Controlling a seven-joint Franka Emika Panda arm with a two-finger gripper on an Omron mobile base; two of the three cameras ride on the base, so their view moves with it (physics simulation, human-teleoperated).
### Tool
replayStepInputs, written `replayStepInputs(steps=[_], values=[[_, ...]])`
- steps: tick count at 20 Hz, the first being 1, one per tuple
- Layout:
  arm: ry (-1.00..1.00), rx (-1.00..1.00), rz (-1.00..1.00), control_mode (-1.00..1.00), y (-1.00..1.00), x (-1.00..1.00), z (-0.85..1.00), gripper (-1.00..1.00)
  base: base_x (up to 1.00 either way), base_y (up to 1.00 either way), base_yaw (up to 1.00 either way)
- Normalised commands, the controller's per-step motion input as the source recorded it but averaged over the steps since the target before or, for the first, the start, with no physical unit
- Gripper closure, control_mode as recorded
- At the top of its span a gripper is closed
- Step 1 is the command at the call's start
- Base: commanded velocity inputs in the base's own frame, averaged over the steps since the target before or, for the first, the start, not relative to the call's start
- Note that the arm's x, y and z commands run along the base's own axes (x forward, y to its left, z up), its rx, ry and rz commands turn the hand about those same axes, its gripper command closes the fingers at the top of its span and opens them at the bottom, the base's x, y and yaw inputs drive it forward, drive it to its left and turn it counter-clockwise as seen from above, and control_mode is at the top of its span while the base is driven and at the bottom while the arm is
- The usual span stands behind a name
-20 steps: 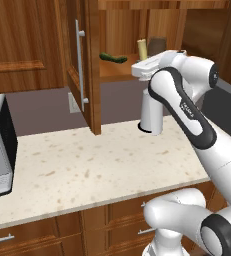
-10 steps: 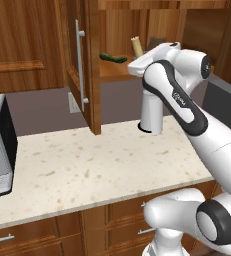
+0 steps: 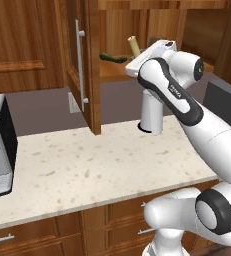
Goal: Pick the candle and jar from the dining table and place them in the open cabinet. Close the cabinet after placing the objects.
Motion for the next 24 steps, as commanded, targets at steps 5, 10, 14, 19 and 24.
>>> replayStepInputs(steps=[5,10,14,19,24], values=[[-0.06,-0.02,0.0,-1.0,0.01,0.14,-0.22,1.0,0.0,0.0,0.0],[-0.06,0.0,0.0,-1.0,0.0,0.01,-0.15,1.0,0.0,0.0,0.0],[-0.05,0.0,0.0,-1.0,0.0,0.13,-0.01,1.0,0.0,0.0,0.0],[-0.07,0.02,0.0,-1.0,0.0,0.28,0.0,1.0,0.0,0.0,0.0],[-0.04,0.03,0.0,-1.0,0.0,0.36,0.0,1.0,0.0,0.0,0.0]])
